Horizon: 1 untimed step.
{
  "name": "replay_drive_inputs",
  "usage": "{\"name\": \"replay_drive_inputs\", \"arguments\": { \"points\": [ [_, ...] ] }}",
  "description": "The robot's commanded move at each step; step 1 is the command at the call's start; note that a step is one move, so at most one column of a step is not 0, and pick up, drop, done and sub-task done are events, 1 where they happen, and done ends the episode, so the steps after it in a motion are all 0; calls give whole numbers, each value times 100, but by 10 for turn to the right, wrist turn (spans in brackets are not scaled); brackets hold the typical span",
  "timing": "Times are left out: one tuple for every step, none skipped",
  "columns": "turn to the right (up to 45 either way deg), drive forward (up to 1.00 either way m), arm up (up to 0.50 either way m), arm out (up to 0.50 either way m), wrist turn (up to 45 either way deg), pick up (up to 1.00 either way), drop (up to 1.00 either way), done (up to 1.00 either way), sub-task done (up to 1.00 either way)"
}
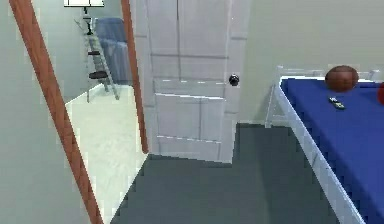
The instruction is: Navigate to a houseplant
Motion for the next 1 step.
{"name": "replay_drive_inputs", "arguments": {
  "points": [
    [-30,0,0,0,0,0,0,0,0]
  ]
}}
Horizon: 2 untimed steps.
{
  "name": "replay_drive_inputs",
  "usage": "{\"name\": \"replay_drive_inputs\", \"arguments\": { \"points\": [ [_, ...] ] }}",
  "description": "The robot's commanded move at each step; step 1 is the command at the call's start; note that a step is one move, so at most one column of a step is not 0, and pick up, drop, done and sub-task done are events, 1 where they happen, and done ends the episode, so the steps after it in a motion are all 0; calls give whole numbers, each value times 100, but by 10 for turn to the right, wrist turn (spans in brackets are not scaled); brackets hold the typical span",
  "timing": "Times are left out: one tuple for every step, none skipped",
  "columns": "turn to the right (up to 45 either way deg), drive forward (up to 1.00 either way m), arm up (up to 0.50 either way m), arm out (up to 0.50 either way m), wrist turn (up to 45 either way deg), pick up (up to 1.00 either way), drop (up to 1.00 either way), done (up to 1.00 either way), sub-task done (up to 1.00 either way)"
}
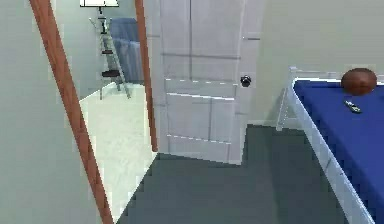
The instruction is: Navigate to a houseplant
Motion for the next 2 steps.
{"name": "replay_drive_inputs", "arguments": {
  "points": [
    [0,90,0,0,0,0,0,0,0],
    [-450,0,0,0,0,0,0,0,0]
  ]
}}
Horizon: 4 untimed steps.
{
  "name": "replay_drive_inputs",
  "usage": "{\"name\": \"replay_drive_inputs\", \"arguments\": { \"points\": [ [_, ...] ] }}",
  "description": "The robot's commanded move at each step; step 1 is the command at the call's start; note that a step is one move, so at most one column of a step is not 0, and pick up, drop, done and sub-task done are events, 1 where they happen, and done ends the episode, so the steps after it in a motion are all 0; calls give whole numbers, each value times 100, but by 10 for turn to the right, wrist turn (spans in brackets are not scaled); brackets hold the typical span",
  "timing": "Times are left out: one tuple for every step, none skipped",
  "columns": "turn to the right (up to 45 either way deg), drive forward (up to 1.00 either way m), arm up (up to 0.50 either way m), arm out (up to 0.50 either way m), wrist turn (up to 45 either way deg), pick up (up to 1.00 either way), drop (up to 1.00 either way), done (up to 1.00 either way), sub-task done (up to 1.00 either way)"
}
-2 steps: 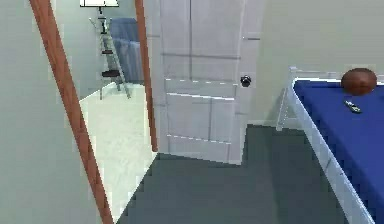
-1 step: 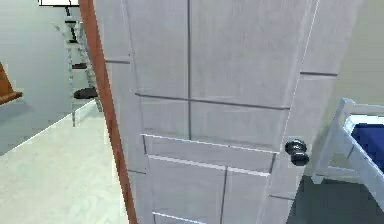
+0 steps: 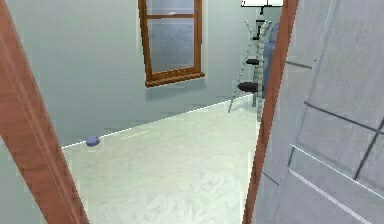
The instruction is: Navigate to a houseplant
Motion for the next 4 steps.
{"name": "replay_drive_inputs", "arguments": {
  "points": [
    [0,5,0,0,0,0,0,0,0],
    [-180,0,0,0,0,0,0,0,0],
    [0,75,0,0,0,0,0,0,0],
    [-180,0,0,0,0,0,0,0,0]
  ]
}}
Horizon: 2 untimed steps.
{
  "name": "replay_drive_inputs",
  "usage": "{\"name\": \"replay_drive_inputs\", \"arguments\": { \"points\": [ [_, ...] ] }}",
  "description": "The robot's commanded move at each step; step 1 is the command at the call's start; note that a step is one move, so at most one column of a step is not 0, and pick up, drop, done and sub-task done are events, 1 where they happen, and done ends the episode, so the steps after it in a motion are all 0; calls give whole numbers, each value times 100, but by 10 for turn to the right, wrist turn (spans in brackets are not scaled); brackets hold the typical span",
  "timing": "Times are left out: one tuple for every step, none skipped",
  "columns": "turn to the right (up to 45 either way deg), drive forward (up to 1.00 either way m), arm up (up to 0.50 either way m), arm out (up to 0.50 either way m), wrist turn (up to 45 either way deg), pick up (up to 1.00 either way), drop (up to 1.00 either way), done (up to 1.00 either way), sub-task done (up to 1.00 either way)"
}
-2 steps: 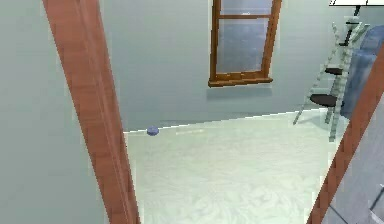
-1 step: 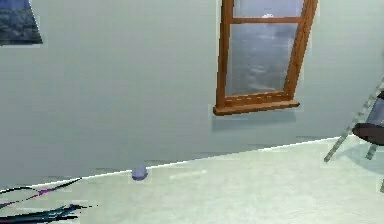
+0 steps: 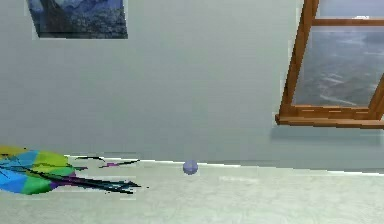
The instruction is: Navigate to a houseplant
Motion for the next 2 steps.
{"name": "replay_drive_inputs", "arguments": {
  "points": [
    [0,15,0,0,0,0,0,0,0],
    [-450,0,0,0,0,0,0,0,0]
  ]
}}
